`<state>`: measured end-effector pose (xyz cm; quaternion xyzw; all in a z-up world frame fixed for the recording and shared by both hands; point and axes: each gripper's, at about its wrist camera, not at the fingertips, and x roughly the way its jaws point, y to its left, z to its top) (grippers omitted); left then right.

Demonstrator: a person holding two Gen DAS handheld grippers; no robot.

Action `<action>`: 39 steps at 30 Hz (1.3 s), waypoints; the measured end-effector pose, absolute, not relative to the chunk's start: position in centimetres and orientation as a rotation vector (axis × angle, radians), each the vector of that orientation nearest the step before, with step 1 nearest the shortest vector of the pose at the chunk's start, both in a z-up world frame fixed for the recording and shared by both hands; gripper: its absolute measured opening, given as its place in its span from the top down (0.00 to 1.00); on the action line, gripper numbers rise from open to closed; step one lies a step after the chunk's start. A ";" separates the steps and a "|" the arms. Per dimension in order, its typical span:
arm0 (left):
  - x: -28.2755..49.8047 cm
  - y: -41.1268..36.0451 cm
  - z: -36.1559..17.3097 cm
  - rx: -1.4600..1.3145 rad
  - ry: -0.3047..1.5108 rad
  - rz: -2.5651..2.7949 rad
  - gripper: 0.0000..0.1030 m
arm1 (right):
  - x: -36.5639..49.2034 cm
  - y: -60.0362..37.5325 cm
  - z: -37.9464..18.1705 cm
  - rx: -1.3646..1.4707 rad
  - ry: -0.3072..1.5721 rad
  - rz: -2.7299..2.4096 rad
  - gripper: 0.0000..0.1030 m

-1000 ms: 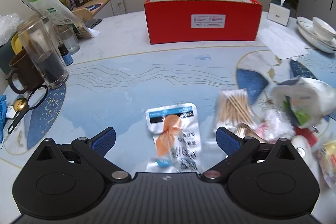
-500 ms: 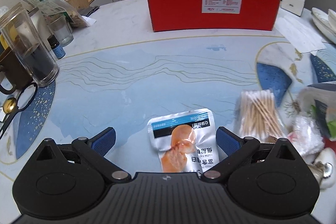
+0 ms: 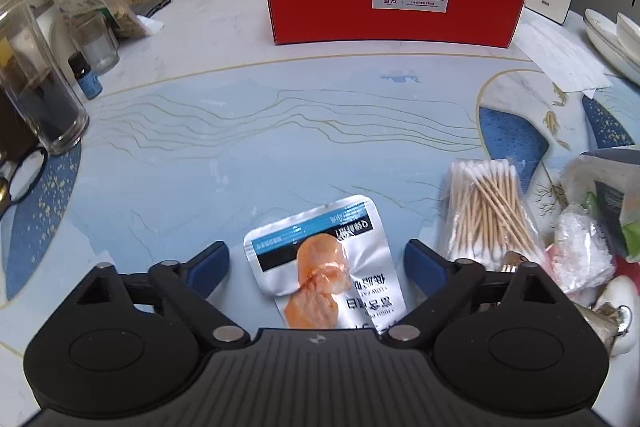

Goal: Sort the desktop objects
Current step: 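Grasp the silver pouch with the left tool while the right tool grasps the blueberry bread bag, then carry the silver pouch and blueberry bread bag over the red box with both tools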

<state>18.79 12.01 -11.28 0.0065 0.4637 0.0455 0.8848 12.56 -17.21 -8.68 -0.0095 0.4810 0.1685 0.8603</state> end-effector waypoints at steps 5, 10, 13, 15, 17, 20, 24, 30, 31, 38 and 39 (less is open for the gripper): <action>18.3 12.0 -11.1 -0.021 0.965 0.071 0.30 | 13.2 -17.6 -9.5 0.023 1.052 0.322 0.25; 18.2 12.0 -10.9 -0.023 0.963 0.056 0.36 | 13.4 -17.7 -10.0 0.038 1.078 0.298 0.31; 18.0 12.3 -10.8 -0.034 0.960 0.047 0.38 | 13.3 -17.4 -9.9 0.025 1.076 0.299 0.38; 17.9 12.5 -10.8 -0.051 0.959 0.041 0.39 | 13.4 -17.2 -9.9 0.017 1.077 0.293 0.40; 17.8 12.8 -10.7 -0.066 0.959 0.032 0.40 | 13.4 -17.2 -9.7 0.017 1.073 0.284 0.46; 17.7 13.1 -10.6 -0.076 0.965 0.017 0.40 | 13.4 -17.4 -9.5 0.030 1.076 0.267 0.48; 17.5 13.4 -10.3 -0.079 0.979 -0.008 0.42 | 13.4 -17.8 -9.0 0.047 1.073 0.240 0.49; 16.8 13.8 -9.9 -0.083 0.981 -0.049 0.43 | 13.1 -18.0 -7.7 0.059 1.065 0.208 0.49; 16.7 13.9 -9.8 -0.086 0.981 -0.053 0.43 | 13.1 -18.0 -7.4 0.061 1.063 0.206 0.49; 16.2 14.5 -8.1 -0.107 0.965 -0.095 0.43 | 13.7 -16.6 -4.9 0.043 1.017 0.233 0.49; 16.2 14.6 -7.8 -0.104 0.959 -0.099 0.43 | 13.8 -16.4 -4.5 0.041 1.008 0.240 0.49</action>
